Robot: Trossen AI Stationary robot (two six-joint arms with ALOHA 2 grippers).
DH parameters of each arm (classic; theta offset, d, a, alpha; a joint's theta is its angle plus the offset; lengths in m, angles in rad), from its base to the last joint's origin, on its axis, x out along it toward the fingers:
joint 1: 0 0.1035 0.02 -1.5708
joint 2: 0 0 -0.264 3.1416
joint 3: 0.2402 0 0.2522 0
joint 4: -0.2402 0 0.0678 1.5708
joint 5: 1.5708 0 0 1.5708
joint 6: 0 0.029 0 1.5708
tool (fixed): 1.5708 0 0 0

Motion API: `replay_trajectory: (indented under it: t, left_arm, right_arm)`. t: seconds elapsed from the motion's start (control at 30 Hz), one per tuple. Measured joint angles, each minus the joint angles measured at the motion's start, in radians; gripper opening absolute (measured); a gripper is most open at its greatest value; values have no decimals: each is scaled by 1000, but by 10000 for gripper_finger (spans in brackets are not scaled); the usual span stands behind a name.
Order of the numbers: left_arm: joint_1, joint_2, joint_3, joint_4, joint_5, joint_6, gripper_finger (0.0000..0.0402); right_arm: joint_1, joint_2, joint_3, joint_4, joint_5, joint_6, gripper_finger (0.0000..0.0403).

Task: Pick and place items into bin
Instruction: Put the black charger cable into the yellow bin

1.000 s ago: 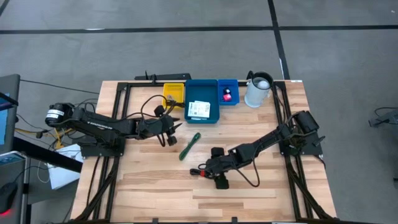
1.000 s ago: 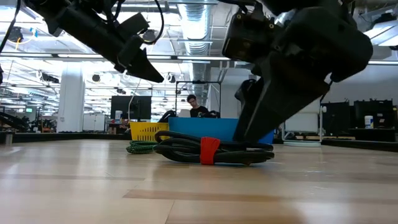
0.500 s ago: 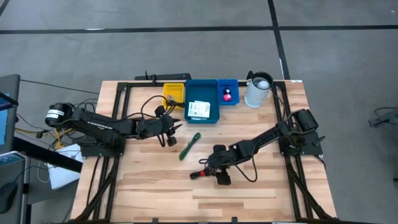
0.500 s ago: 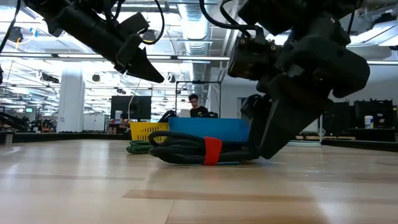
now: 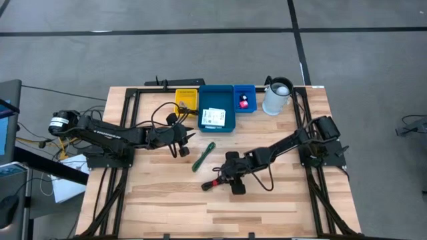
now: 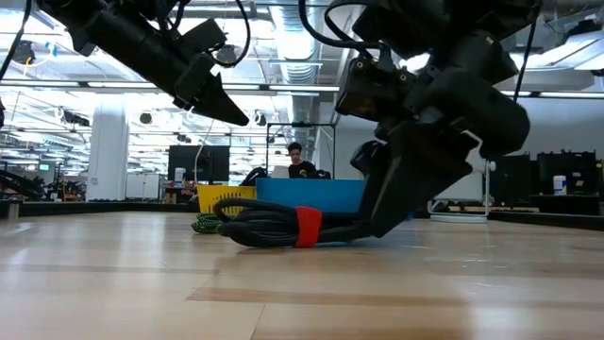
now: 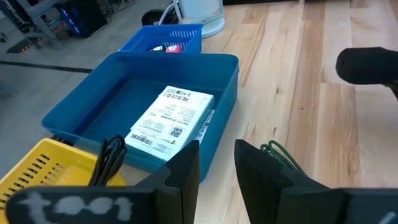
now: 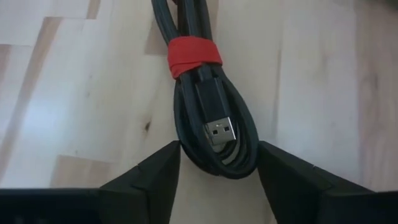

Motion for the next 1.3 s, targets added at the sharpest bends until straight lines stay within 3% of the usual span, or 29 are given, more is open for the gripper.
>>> replay_trajectory:
  t: [0.3,0.43,0.83,1.1,1.3]
  left_arm:
    - [0,0,0,-2,0,-56,91]
    - [0,1,0,-2,0,-103,91]
    - [0,1,0,-2,17,-207,92]
    - [0,1,0,-15,8,-174,92]
    - [15,1,0,-13,-16,-46,92]
  right_arm:
    - [-14,0,0,3,10,-66,84]
    - [-4,0,0,3,13,-90,52]
    - [37,-3,2,6,139,-162,24]
    - [33,-8,15,-30,215,-238,25]
    - [34,-41,69,-125,298,-284,18]
